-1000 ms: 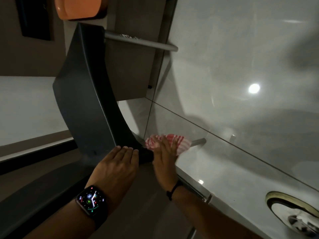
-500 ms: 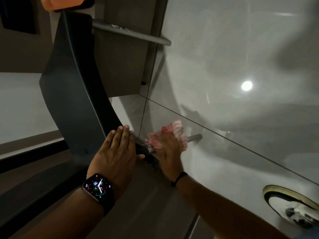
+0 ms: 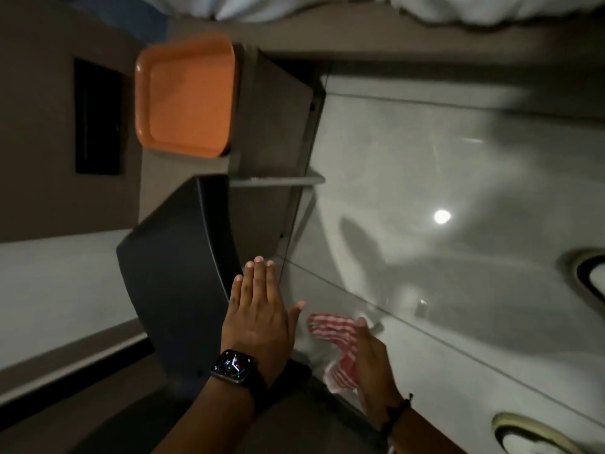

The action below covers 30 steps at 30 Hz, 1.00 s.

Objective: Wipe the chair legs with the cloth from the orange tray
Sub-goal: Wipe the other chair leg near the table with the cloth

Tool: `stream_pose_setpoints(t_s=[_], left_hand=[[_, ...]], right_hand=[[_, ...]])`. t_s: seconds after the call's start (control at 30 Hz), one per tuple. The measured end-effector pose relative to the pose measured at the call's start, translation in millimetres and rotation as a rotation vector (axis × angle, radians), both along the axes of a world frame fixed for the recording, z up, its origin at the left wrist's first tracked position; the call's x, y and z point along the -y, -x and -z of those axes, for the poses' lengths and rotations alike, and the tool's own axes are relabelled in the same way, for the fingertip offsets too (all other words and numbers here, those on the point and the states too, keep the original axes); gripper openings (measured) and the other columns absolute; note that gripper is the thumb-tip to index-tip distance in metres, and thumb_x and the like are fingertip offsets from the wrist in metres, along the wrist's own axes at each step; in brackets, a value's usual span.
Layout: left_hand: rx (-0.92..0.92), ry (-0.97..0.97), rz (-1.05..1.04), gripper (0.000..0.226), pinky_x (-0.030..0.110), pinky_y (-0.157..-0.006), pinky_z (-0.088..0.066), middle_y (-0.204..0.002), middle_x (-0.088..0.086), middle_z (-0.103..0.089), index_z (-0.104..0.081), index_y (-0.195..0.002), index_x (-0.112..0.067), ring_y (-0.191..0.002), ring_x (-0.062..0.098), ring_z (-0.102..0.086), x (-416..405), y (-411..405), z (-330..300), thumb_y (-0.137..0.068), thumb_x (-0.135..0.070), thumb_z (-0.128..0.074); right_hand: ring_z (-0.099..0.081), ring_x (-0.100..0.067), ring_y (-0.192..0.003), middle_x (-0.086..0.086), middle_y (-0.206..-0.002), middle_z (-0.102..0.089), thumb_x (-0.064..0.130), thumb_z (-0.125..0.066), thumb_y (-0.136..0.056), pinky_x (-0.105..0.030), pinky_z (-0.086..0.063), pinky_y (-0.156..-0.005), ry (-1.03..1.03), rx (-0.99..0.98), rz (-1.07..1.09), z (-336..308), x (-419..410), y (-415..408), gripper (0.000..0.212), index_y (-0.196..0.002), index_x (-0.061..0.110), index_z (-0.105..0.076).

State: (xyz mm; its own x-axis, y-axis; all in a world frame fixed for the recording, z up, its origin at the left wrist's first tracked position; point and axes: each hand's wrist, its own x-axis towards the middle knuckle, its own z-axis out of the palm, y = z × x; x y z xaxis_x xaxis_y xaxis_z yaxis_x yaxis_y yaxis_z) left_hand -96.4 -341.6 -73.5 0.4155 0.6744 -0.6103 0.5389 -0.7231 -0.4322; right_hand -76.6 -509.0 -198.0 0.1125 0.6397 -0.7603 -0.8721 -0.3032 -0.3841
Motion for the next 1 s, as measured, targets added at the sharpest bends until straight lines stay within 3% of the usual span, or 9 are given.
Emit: stream_pose_setpoints(t_s=[0.1, 0.23, 0.3, 0.43, 0.57, 0.67, 0.77, 0.83, 1.0], left_hand=[[0.187, -0.074, -0.027, 0.080, 0.045, -0.126, -0.004, -0.168, 0.017, -0.010, -0.011, -0.158, -0.003, -0.156, 0.028, -0.001, -60, -47, -16, -0.101, -0.059, -0.012], [0.292, -0.139, -0.089, 0.077, 0.045, -0.125, 0.000, -0.167, 0.021, -0.010, -0.009, -0.158, 0.000, -0.155, 0.032, -0.001, -141, -78, -5, -0.103, -0.054, -0.013], [0.299, -0.155, -0.145, 0.075, 0.047, -0.126, -0.002, -0.167, 0.022, -0.008, -0.007, -0.158, -0.001, -0.155, 0.032, 0.000, -173, -73, 5, -0.104, -0.052, -0.015], [0.377, -0.142, -0.169, 0.065, 0.055, -0.123, -0.017, -0.157, 0.029, -0.032, -0.024, -0.151, 0.003, -0.149, 0.041, -0.022, -214, -56, 17, -0.104, -0.041, -0.032], [0.542, -0.171, -0.167, 0.047, 0.056, -0.120, -0.022, -0.137, 0.027, -0.048, -0.042, -0.137, 0.003, -0.136, 0.043, -0.037, -204, -47, 38, -0.103, -0.030, -0.039], [0.609, -0.163, -0.145, 0.047, 0.056, -0.121, -0.018, -0.140, 0.027, -0.047, -0.043, -0.137, 0.004, -0.142, 0.042, -0.033, -188, -47, 40, -0.104, -0.029, -0.039], [0.670, -0.170, -0.129, 0.046, 0.057, -0.121, -0.018, -0.142, 0.028, -0.046, -0.043, -0.137, 0.006, -0.145, 0.042, -0.031, -178, -48, 41, -0.104, -0.026, -0.041], [0.671, -0.189, -0.124, 0.048, 0.055, -0.124, -0.015, -0.146, 0.027, -0.044, -0.039, -0.140, 0.005, -0.148, 0.040, -0.026, -177, -48, 45, -0.105, -0.028, -0.039], [0.645, -0.215, -0.101, 0.055, 0.048, -0.126, -0.010, -0.155, 0.024, -0.034, -0.027, -0.150, 0.001, -0.153, 0.034, -0.016, -181, -42, 50, -0.105, -0.030, -0.035]], right_hand=[[-0.079, -0.024, -0.123, -0.005, -0.128, -0.084, 0.038, -0.020, -0.119, -0.053, -0.053, -0.118, -0.027, 0.042, 0.067, -29, -40, -74, 0.068, -0.124, 0.008, -0.080], [-0.081, -0.019, -0.110, 0.005, -0.135, -0.080, 0.049, -0.025, -0.116, -0.040, -0.054, -0.094, -0.109, 0.215, 0.102, -40, -110, -150, 0.063, -0.129, 0.019, -0.080], [-0.081, -0.004, -0.109, 0.004, -0.135, -0.081, 0.041, -0.023, -0.119, -0.032, -0.056, -0.100, -0.110, 0.287, 0.181, -36, -150, -169, 0.062, -0.131, 0.017, -0.079], [-0.072, -0.006, -0.133, 0.004, -0.134, -0.081, 0.028, -0.026, -0.121, -0.038, -0.048, -0.125, -0.141, 0.387, 0.224, -21, -230, -161, 0.056, -0.129, 0.015, -0.080], [-0.052, 0.031, -0.127, 0.048, -0.127, -0.066, 0.014, -0.040, -0.117, -0.034, -0.040, -0.128, -0.138, 0.618, 0.203, 0, -295, -117, 0.061, -0.119, 0.068, -0.068], [-0.033, 0.018, -0.153, 0.020, -0.151, -0.059, 0.018, -0.041, -0.115, -0.052, -0.030, -0.136, -0.215, 0.808, 0.176, 22, -321, -74, 0.042, -0.140, 0.037, -0.068], [-0.027, 0.005, -0.163, 0.020, -0.166, -0.050, 0.038, -0.027, -0.118, -0.034, -0.020, -0.139, -0.253, 0.814, 0.126, 49, -325, -50, 0.047, -0.152, 0.032, -0.058], [-0.036, 0.011, -0.156, 0.008, -0.162, -0.057, 0.029, -0.028, -0.118, -0.024, -0.028, -0.134, -0.187, 0.689, 0.165, 72, -332, -58, 0.047, -0.154, 0.022, -0.057], [-0.060, -0.040, -0.144, -0.026, -0.148, -0.067, 0.019, -0.039, -0.118, -0.050, -0.043, -0.126, 0.039, 0.331, 0.055, 104, -344, -92, 0.041, -0.143, -0.003, -0.063]])
